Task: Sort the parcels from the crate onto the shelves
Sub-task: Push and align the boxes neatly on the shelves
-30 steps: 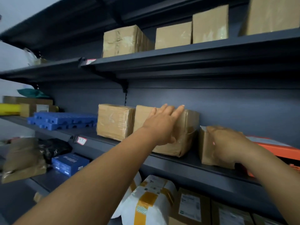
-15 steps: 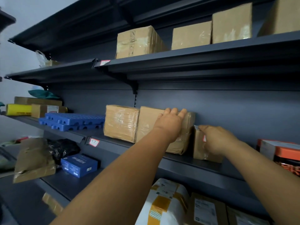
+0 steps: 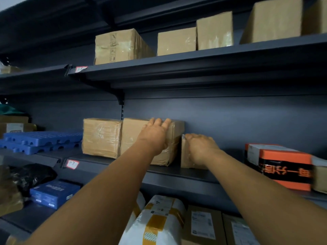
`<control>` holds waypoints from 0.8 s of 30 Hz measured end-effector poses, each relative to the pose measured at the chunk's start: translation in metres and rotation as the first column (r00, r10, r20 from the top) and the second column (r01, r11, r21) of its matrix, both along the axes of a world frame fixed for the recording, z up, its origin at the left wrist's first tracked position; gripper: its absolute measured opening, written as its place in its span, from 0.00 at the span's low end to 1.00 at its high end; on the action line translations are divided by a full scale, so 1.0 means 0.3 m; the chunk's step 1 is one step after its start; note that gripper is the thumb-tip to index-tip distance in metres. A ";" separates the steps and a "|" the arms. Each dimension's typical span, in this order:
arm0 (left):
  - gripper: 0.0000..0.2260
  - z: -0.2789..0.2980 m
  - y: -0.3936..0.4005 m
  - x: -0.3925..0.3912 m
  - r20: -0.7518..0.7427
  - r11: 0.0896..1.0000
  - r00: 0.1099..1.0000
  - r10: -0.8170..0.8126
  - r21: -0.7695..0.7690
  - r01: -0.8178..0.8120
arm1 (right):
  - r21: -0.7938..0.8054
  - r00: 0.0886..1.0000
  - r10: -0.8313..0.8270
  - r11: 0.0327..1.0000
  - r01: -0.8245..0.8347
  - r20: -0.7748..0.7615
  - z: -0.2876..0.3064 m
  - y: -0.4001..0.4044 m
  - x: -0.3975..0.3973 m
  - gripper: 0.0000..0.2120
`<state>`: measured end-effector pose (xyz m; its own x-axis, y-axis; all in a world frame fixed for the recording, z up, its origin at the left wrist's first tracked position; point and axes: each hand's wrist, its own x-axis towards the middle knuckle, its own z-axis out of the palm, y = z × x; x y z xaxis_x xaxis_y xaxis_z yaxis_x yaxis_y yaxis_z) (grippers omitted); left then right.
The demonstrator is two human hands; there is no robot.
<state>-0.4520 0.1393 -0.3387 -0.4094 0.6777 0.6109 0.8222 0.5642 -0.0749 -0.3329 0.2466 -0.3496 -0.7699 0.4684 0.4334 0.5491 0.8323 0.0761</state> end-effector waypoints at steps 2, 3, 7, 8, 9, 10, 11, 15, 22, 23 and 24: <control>0.42 0.006 -0.011 0.022 0.011 0.999 1.000 0.025 -0.022 -0.025 | -0.031 1.000 0.012 0.999 -0.012 -0.003 -0.003 -0.006 0.021 0.37; 0.43 0.007 -0.016 0.035 0.024 0.999 0.999 0.028 -0.024 -0.027 | -0.044 1.000 0.012 0.999 -0.013 -0.015 -0.004 -0.008 0.037 0.40; 0.45 -0.022 -0.006 0.122 0.023 0.999 0.999 -0.044 0.008 0.043 | -0.035 0.995 0.013 0.999 -0.017 -0.103 -0.019 -0.002 0.140 0.48; 0.45 -0.033 0.005 0.152 0.010 0.997 0.997 -0.073 0.010 0.073 | -0.023 0.993 0.007 1.000 -0.010 -0.118 -0.022 0.003 0.178 0.48; 0.45 -0.045 0.019 0.186 0.000 0.995 0.995 -0.103 0.010 0.103 | -0.008 0.992 -0.003 1.000 0.002 -0.127 -0.025 0.010 0.221 0.48; 0.44 -0.053 0.036 0.220 -0.009 0.991 0.991 -0.134 0.009 0.135 | 0.005 0.991 -0.017 1.000 0.018 -0.132 -0.027 0.019 0.266 0.47; 0.44 -0.059 0.054 0.256 -0.013 0.986 0.986 -0.168 0.006 0.168 | 0.016 0.991 -0.032 0.999 0.035 -0.129 -0.029 0.028 0.313 0.47; 0.43 -0.056 0.149 0.424 -0.013 0.946 0.946 -0.324 -0.010 0.324 | 0.039 0.985 -0.112 0.992 0.118 -0.129 -0.033 0.076 0.520 0.46; 0.43 -0.052 0.326 0.747 -0.014 0.835 0.837 -0.547 -0.084 0.544 | -0.035 0.946 -0.280 0.960 0.278 -0.164 -0.039 0.201 0.866 0.47; 0.42 -0.056 0.352 0.786 -0.021 0.824 0.827 -0.562 -0.103 0.557 | -0.046 0.936 -0.311 0.950 0.307 -0.163 -0.040 0.222 0.914 0.47; 0.42 -0.061 0.378 0.822 -0.031 0.814 0.818 -0.574 -0.127 0.566 | -0.056 0.926 -0.342 0.940 0.338 -0.158 -0.041 0.242 0.961 0.48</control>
